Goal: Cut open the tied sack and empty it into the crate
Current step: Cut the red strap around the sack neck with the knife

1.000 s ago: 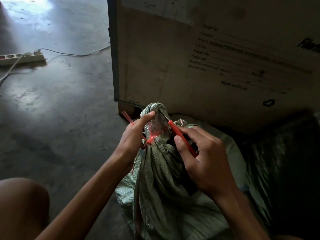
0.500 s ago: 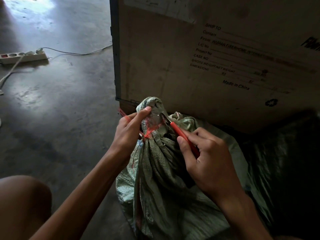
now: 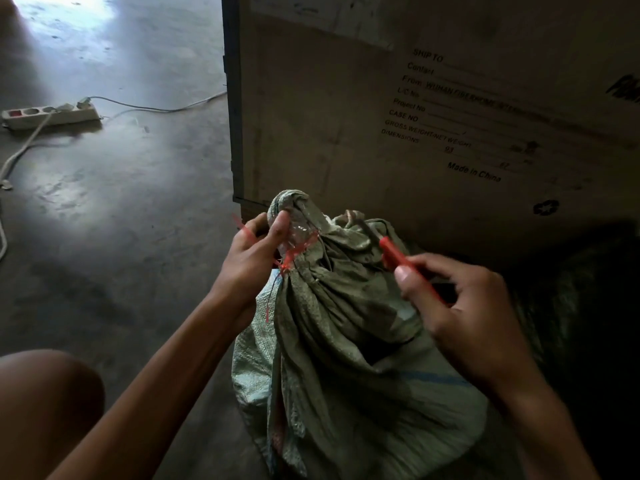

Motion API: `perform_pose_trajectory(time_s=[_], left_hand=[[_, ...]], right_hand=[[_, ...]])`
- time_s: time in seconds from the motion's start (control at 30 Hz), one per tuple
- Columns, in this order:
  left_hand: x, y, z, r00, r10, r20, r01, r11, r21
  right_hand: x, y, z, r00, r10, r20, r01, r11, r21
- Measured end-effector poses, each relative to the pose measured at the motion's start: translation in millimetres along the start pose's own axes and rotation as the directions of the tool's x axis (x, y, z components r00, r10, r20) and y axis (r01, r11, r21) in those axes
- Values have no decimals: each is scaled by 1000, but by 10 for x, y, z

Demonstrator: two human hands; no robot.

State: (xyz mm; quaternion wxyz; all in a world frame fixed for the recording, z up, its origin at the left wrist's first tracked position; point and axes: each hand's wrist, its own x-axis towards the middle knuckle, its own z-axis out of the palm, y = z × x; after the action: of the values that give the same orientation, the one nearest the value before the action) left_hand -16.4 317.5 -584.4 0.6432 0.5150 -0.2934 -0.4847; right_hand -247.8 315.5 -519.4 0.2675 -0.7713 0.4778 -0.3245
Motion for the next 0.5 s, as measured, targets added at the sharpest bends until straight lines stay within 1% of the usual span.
perform_pose_trajectory(time_s=[0.1, 0.17, 0.23, 0.3, 0.37, 0.4, 0.5], left_hand=[[-46, -42, 44, 997, -28, 78, 27, 999, 18], [-97, -69, 93, 983, -41, 181, 28, 997, 75], [-170, -69, 176, 960, -40, 276, 17, 996, 85], [-235, -58, 257, 939, -14, 343, 7, 1000, 21], [-280, -28, 299, 920, 18, 392, 10, 998, -68], [-298, -6, 306, 907, 37, 419, -2, 996, -85], [-347, 22, 307, 838, 72, 541, -77, 997, -13]], right_hand=[[6, -72, -62, 995, -7, -97, 17, 994, 106], [18, -94, -58, 989, -25, -148, 43, 992, 120], [42, -78, -25, 985, -31, -168, 49, 993, 103], [67, -33, 4, 990, 6, -138, 7, 996, 93], [89, 16, 15, 996, 57, -69, -48, 991, 127], [96, 35, 12, 996, 76, -40, -69, 985, 156], [97, 58, -16, 995, 97, -12, -93, 972, 216]])
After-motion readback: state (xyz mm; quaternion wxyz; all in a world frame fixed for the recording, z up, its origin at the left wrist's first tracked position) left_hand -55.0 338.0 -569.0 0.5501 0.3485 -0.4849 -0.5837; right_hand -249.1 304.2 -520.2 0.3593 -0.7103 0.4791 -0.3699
